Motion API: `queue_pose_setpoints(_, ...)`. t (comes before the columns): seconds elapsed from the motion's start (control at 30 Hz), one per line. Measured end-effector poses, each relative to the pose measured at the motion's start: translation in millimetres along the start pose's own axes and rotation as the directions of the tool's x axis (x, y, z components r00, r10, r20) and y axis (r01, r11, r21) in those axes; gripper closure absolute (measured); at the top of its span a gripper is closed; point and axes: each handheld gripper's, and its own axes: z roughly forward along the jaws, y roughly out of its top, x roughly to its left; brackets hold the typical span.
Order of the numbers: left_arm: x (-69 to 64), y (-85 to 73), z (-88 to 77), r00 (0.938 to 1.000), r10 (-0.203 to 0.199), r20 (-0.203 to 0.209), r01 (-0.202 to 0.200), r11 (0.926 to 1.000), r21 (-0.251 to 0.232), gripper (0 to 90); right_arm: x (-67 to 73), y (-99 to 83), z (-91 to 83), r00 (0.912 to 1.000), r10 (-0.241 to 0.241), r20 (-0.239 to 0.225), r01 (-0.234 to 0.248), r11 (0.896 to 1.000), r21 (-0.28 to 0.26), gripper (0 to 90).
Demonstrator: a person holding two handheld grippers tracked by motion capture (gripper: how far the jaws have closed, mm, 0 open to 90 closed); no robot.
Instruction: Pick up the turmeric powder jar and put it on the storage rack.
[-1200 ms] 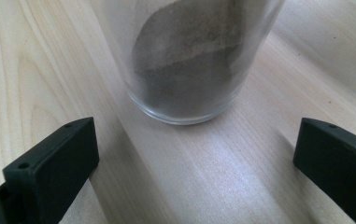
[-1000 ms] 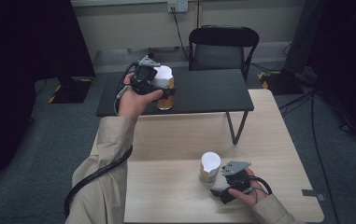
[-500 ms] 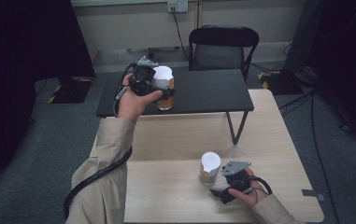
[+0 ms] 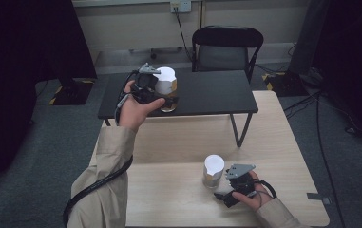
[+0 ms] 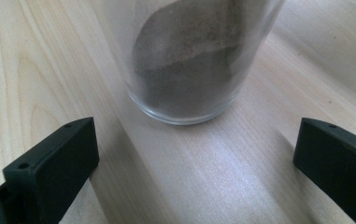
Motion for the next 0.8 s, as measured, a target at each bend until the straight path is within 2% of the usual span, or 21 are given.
queue_pose_setpoints(0.13, -0.9, -6.1, 0.6, 0.9998, 0.015, 0.010, -0.016, 0.9999, 0.008, 8.2, 0.0, 0.0, 0.0, 1.0000, 0.000, 0.000, 0.000, 1.000, 0.000, 0.0)
queue_pose_setpoints(0.43, 0.5, -23.7, 0.1, 0.9995, 0.005, 0.030, -0.004, 0.9998, -0.022, 7.6, 0.0, 0.0, 0.0, 1.0000, 0.000, 0.000, 0.000, 1.000, 0.000, 0.0)
queue_pose_setpoints(0.8, -3.4, -37.5, -0.6, 0.9995, -0.003, 0.030, 0.004, 0.9995, -0.032, 5.0, 0.0, 0.0, 0.0, 1.0000, 0.000, 0.000, 0.000, 1.000, 0.000, 0.0)
